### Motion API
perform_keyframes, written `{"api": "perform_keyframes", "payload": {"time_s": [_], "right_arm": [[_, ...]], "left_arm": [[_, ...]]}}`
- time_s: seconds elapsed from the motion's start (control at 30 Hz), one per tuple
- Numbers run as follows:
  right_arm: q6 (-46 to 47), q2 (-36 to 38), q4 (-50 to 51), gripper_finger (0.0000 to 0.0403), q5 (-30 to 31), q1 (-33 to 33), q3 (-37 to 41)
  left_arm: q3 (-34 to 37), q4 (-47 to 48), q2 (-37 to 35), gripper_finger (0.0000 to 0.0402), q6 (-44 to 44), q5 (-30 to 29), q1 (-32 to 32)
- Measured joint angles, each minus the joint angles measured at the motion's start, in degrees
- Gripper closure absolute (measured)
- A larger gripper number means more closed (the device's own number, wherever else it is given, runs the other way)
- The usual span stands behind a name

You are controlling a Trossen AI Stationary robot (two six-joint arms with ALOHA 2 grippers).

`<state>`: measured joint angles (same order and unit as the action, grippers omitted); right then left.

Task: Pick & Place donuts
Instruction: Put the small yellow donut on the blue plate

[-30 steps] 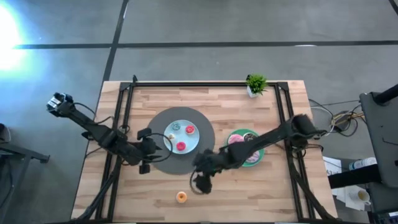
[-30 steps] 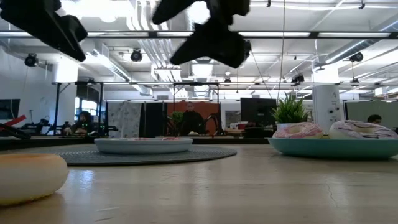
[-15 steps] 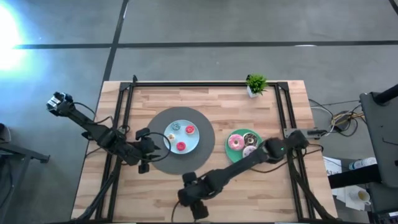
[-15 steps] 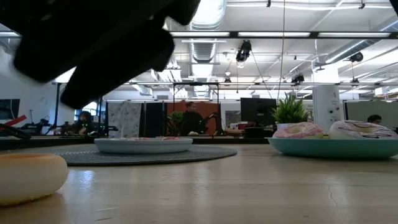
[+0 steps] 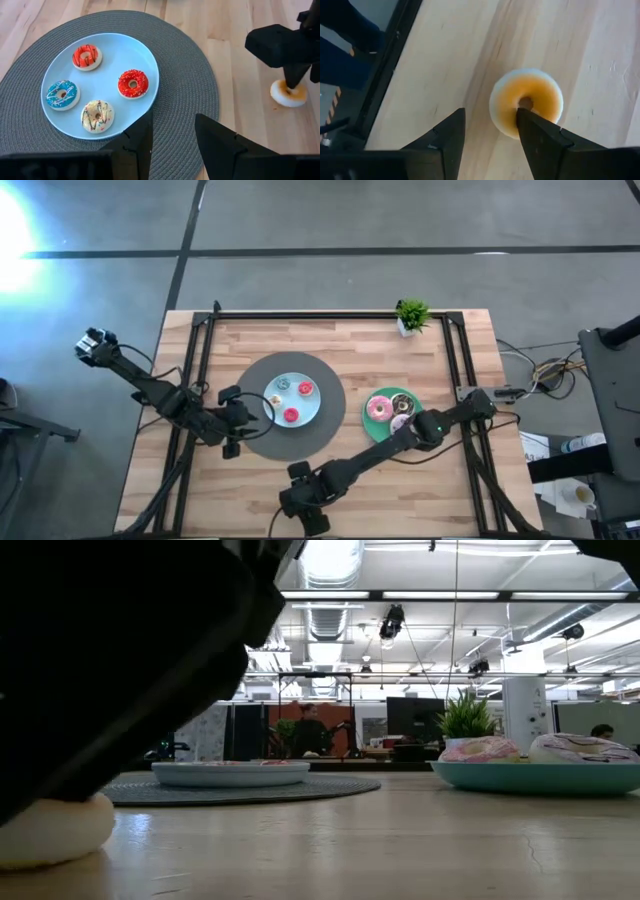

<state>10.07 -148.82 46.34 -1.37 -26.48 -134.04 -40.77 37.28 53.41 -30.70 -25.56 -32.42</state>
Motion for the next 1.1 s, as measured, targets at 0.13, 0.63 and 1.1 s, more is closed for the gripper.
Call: {"api": "perform_keyframes", "payload": {"time_s": [0.13, 0.63, 1.1], "right_arm": [[-0.20, -0.21, -0.99, 0.0250, 0.00, 0.02, 0.06], [3.00, -0.18, -7.08, 0.0342, -0.35, 2.15, 4.89], [23.45, 12.24, -0.63, 0.0390, 6.98, 6.46, 9.46]], "left_arm": [[0.00, 0.15, 0.02, 0.0280, 0.00, 0.00, 0.00], [0.00, 0.55, 0.02, 0.0280, -0.74, 0.00, 0.04], [0.00, 0.86, -0.07, 0.0280, 0.86, -2.83, -0.43]]}}
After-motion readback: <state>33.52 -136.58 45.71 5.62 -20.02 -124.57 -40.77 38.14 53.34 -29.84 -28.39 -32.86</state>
